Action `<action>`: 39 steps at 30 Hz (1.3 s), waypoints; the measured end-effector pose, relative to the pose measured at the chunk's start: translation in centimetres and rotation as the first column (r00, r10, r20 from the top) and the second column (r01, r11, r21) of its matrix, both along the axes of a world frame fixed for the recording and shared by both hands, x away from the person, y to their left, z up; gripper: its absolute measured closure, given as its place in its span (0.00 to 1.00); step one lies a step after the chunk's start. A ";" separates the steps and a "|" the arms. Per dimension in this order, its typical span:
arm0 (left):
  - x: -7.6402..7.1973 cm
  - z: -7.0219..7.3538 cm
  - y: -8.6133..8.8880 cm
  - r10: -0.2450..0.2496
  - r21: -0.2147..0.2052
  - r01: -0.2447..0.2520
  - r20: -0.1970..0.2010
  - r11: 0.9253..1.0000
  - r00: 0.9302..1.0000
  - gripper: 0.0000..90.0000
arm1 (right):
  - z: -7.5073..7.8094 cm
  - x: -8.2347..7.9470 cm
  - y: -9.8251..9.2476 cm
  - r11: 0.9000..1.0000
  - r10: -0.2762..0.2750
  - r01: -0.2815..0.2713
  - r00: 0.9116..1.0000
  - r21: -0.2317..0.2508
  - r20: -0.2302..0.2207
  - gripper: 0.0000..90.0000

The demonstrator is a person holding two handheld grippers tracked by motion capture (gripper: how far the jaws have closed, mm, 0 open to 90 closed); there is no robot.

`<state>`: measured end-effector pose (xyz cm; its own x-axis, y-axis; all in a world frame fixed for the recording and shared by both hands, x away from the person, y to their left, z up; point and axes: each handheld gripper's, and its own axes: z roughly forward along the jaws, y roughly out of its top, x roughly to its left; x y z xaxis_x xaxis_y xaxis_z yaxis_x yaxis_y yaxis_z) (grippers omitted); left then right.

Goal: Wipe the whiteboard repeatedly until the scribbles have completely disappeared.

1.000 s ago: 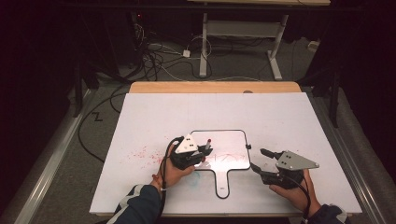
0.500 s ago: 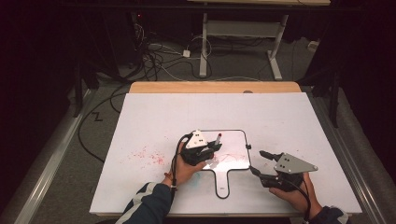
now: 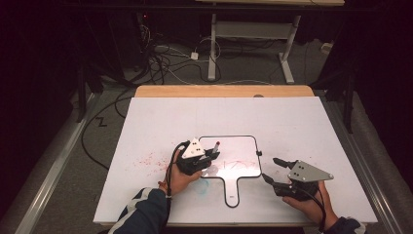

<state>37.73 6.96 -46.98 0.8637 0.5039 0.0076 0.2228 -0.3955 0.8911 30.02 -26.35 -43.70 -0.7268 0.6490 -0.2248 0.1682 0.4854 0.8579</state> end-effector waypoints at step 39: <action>-0.7 0.0 -4.1 -0.005 -0.006 0.005 -0.027 1.000 1.000 0.88 | -0.4 0.2 0.4 1.000 0.014 -0.014 1.000 -0.025 -0.020 0.41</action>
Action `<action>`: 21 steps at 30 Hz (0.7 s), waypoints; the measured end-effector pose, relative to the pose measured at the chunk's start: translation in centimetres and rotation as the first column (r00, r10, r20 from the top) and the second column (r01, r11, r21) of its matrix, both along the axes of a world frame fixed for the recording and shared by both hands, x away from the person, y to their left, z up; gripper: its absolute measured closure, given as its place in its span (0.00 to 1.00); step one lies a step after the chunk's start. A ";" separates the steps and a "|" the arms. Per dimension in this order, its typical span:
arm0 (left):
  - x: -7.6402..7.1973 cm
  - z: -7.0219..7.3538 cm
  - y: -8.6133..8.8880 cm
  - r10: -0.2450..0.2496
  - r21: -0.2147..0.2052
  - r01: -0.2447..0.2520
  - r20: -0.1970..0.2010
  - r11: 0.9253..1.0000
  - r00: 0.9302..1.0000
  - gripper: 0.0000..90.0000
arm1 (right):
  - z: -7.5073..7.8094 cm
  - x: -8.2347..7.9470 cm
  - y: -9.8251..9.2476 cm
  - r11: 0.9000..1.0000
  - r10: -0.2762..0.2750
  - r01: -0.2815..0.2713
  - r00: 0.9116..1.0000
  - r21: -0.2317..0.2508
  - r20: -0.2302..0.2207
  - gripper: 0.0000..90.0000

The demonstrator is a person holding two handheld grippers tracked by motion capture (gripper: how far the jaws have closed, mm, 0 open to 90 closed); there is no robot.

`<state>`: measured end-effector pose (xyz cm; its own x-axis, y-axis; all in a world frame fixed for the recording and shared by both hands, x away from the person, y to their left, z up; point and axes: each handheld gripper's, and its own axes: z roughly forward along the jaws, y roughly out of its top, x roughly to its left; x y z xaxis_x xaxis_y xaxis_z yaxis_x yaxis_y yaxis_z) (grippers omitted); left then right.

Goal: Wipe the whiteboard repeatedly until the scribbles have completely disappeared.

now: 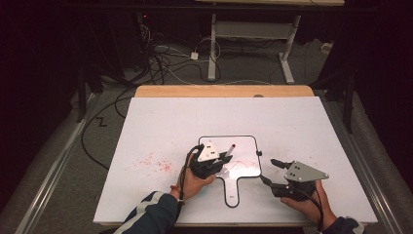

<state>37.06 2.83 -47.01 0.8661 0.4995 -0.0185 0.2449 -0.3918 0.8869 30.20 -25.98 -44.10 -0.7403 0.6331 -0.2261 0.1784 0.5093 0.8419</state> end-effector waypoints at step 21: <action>-0.8 0.1 2.1 -0.004 0.068 0.003 0.026 0.998 1.000 0.88 | -0.1 0.2 -0.5 1.000 -0.026 0.026 1.000 -0.003 -0.003 0.42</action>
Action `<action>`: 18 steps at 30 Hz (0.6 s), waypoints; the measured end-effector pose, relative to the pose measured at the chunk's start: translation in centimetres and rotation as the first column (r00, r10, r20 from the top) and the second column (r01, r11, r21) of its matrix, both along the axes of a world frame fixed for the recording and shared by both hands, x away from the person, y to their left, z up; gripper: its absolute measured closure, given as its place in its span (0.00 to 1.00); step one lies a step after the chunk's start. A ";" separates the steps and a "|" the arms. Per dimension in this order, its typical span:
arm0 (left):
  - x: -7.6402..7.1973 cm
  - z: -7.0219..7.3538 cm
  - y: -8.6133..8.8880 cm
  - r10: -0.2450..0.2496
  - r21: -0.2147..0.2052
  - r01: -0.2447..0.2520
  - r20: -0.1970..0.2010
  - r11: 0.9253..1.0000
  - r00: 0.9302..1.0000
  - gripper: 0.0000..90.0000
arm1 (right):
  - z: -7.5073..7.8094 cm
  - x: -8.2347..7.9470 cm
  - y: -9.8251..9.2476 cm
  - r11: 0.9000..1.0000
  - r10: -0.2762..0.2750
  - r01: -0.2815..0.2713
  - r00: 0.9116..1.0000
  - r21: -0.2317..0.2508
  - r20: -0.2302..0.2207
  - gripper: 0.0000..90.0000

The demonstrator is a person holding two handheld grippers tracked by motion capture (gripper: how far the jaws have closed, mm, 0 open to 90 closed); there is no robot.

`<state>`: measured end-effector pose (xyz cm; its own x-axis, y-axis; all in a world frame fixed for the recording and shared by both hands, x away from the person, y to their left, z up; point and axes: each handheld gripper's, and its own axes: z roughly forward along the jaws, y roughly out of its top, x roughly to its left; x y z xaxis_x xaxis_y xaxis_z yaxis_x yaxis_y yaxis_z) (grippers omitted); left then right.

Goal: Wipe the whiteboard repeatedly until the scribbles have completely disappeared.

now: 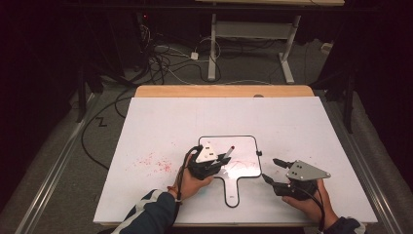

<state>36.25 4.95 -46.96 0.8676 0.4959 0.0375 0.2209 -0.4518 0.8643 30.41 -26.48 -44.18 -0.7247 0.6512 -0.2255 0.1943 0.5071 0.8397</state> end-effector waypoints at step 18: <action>0.0 -0.4 -0.6 0.000 -0.040 -0.003 -0.064 0.999 0.998 0.88 | 0.0 0.0 0.3 1.000 0.009 -0.009 1.000 0.000 -0.004 0.42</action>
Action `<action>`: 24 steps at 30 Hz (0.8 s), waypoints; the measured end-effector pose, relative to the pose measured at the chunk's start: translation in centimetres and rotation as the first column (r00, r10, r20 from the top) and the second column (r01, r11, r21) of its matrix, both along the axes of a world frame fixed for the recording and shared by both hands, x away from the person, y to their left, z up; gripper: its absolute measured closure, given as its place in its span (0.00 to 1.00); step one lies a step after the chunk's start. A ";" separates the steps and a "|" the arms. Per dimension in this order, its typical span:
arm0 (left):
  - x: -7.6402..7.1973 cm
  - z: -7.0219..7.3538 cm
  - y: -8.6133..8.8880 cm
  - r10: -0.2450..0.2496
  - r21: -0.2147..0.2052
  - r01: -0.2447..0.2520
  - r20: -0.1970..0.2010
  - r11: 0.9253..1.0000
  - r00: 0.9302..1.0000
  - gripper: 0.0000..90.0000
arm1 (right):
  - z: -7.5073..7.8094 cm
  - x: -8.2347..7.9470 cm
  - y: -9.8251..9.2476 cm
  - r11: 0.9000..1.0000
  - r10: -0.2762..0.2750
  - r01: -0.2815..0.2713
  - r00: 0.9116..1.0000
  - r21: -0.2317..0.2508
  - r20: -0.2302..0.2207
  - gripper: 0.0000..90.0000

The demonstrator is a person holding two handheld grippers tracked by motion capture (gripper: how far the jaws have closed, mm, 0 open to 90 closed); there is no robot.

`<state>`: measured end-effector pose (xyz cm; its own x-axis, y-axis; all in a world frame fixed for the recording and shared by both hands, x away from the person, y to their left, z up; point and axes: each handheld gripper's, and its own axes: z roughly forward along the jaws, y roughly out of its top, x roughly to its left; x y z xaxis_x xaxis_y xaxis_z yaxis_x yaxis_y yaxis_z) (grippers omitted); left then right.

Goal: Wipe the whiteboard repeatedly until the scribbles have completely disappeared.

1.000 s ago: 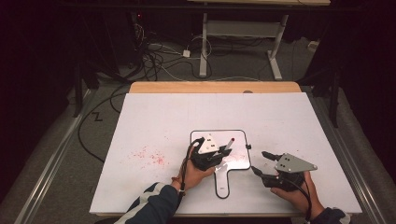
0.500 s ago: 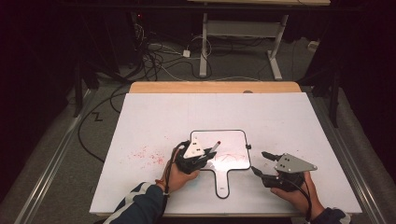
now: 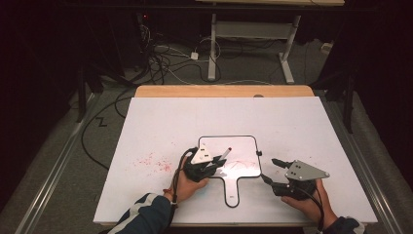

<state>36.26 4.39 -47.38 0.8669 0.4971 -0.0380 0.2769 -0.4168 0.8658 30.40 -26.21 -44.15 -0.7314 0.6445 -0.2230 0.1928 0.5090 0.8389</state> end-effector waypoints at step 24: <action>0.1 0.5 0.7 -0.008 0.048 0.008 0.015 0.999 1.000 0.88 | -0.2 0.1 0.0 1.000 -0.003 0.003 1.000 -0.002 -0.008 0.42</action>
